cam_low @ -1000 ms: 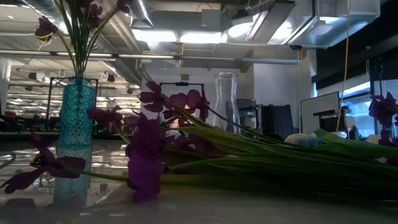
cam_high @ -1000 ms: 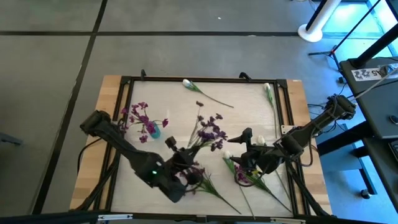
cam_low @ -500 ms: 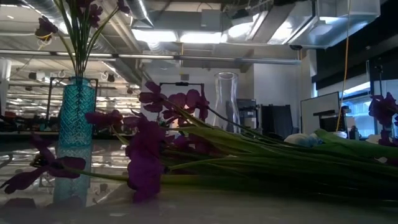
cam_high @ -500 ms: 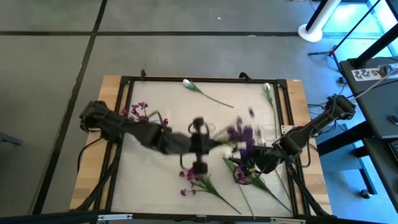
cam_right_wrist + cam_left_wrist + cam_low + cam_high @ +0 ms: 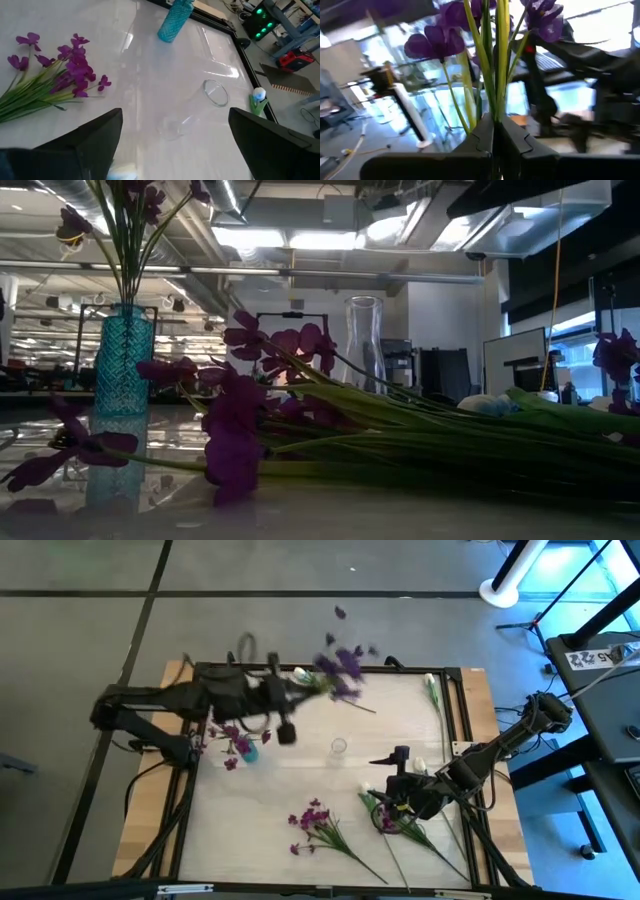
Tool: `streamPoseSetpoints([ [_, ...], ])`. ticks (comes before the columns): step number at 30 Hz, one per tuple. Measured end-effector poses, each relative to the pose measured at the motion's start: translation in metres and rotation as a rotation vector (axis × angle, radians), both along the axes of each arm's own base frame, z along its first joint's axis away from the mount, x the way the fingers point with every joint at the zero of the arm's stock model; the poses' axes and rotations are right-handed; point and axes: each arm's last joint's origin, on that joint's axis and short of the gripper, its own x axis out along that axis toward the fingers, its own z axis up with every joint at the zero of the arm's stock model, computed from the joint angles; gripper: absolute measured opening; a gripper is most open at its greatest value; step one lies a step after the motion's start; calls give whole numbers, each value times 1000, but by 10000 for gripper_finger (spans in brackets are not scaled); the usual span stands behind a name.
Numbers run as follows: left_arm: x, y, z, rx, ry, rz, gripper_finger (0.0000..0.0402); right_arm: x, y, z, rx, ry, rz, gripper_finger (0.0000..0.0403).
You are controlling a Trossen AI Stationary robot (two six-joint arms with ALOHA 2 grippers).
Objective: Sort flowers into vase by color
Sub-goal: Put the violet flowers into the blue flower vase
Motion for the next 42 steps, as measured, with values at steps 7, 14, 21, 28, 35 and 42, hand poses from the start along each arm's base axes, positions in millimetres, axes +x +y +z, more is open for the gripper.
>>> streamPoseSetpoints([
  [7,-60,45,-18,-20,-146,37,4,7,-10,0,29,1,-31,363],
  [14,-106,65,-49,-126,-183,25,4,19,-30,0,90,26,-58,363],
  [21,-142,65,-78,-212,-258,-70,4,28,-40,3,165,-5,-40,363],
  [28,-161,57,-103,-304,-288,-70,4,36,-46,9,214,-56,13,363],
  [35,-171,49,-104,-374,-331,-125,4,41,-54,14,229,-100,3,363],
  [42,-183,42,-110,-389,-327,-137,5,42,-55,14,228,-101,-3,363],
])
